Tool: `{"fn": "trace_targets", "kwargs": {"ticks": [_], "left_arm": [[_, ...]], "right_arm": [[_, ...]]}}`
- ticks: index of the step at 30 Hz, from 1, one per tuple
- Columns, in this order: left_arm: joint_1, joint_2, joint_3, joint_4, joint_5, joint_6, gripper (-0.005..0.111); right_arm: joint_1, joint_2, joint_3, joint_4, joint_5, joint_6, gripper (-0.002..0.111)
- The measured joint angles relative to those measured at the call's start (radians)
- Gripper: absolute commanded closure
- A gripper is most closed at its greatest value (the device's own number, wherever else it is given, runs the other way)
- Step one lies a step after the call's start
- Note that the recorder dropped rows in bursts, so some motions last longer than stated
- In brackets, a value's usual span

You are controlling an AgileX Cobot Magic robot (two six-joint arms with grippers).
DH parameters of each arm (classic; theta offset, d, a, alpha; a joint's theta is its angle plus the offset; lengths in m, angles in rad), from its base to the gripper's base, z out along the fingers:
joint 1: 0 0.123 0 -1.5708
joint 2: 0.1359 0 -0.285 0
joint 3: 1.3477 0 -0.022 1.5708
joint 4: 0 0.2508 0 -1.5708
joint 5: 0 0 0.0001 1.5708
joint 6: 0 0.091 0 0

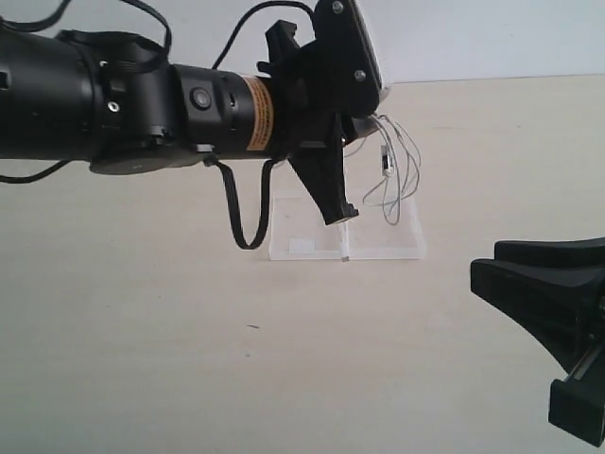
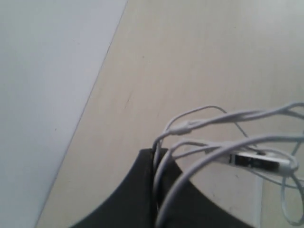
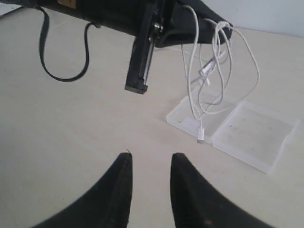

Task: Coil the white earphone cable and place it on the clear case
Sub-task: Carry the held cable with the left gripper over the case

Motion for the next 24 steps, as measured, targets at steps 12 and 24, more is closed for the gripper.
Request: {"fn": "trace_targets", "kwargs": {"ticks": [12, 24], "left_arm": [[0.033, 0.100, -0.100, 0.002, -0.022, -0.002, 0.107], [0.053, 0.211, -0.099, 0.000, -0.078, -0.012, 0.107]], "right_arm": [[0.000, 0.000, 0.000, 0.000, 0.000, 0.002, 0.080], [0.000, 0.000, 0.018, 0.000, -0.036, 0.002, 0.081]]}}
